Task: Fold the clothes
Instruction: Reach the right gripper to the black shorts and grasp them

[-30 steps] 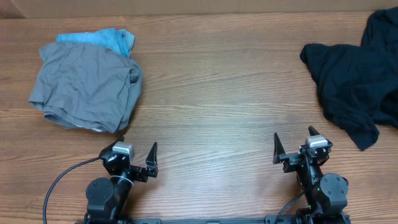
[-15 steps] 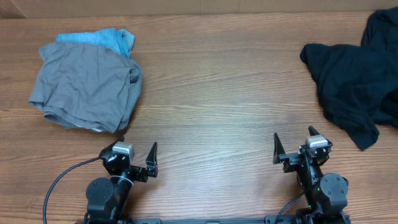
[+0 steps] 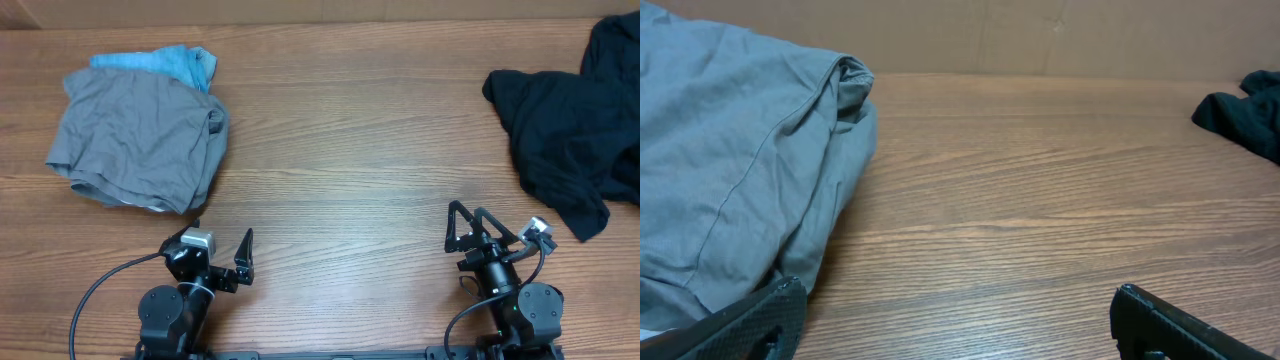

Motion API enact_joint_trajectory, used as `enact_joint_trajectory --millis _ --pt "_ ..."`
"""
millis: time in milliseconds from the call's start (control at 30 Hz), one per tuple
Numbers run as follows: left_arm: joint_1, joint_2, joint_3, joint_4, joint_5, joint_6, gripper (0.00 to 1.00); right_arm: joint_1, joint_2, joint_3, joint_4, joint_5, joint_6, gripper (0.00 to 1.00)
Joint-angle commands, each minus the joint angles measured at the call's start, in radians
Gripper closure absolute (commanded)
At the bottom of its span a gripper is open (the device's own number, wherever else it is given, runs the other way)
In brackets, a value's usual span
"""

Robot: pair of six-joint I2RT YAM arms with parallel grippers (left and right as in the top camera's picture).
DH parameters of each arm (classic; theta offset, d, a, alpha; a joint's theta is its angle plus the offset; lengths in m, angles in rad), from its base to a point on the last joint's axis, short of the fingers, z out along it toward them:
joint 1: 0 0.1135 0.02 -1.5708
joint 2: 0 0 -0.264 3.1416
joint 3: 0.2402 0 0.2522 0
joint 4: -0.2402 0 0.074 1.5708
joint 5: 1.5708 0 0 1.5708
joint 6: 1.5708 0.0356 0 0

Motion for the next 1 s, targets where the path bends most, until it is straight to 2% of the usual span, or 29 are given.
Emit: enact_joint_trajectory --millis 0,167,300,400,600,700,800,967 --pt "0.007 -0.012 -0.014 0.004 0.001 -0.010 0.00 0.002 0.030 0.013 0.021 0.012 -0.003 0.00" --pt "0.007 -0.012 -0.014 0.004 0.001 -0.010 0.00 -0.005 0.285 0.183 0.075 0.051 -0.216 0.00" --pt "0.007 -0.012 -0.014 0.004 0.002 -0.010 0.00 -0.051 0.635 0.466 0.019 0.075 -0.385 0.00" --pt "0.007 -0.012 -0.014 0.004 0.002 -0.010 0.00 -0.117 0.890 0.717 -0.123 0.089 -0.483 0.00" --pt "0.007 -0.012 -0.014 0.004 0.002 -0.010 0.00 -0.202 1.279 1.137 -0.467 0.317 -0.510 0.00" --pt "0.007 -0.012 -0.014 0.004 0.002 -0.010 0.00 -0.203 1.421 1.230 -0.546 0.473 -0.509 0.00" --pt "0.007 -0.012 -0.014 0.004 0.002 -0.010 0.00 -0.215 1.542 1.238 -0.545 0.568 -0.505 0.00" --pt "0.007 -0.012 -0.014 0.004 0.002 -0.010 0.00 -0.315 1.693 1.238 -0.542 0.581 -0.462 0.00"
